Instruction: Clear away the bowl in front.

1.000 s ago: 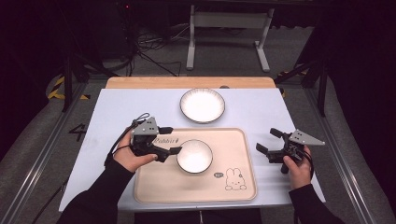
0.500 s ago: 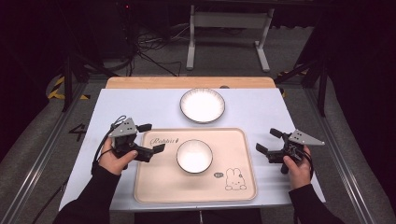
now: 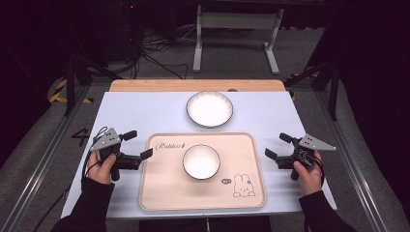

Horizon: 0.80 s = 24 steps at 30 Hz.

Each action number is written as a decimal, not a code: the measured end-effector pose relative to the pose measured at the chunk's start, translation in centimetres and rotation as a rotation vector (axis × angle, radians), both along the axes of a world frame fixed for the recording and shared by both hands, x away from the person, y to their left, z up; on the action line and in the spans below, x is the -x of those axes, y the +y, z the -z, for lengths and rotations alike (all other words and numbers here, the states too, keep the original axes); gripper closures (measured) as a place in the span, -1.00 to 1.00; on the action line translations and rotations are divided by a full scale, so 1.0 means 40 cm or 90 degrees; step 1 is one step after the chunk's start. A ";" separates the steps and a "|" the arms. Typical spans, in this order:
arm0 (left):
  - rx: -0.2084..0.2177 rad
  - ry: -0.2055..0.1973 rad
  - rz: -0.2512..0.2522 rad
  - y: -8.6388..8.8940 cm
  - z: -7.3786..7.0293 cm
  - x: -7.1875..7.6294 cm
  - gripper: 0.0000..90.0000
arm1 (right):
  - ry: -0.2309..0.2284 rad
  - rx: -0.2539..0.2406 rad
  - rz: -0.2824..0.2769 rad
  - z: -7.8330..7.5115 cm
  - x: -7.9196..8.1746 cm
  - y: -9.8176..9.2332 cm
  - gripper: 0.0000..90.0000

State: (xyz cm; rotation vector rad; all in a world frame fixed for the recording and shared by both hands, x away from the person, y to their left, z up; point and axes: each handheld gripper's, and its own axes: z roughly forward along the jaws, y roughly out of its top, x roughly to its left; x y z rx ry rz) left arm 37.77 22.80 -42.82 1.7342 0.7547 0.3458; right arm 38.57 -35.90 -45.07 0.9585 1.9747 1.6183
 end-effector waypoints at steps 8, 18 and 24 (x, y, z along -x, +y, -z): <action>0.022 -0.009 -0.027 0.032 0.033 0.009 -0.91 | -0.002 0.001 -0.004 0.000 0.000 -0.001 -0.98; 0.025 -0.018 -0.043 0.047 0.068 0.015 -0.92 | -0.001 0.001 -0.006 0.002 0.000 -0.001 -0.98; 0.015 -0.016 -0.062 0.056 0.085 0.015 -0.92 | -0.001 0.002 -0.006 0.003 0.000 0.000 -0.98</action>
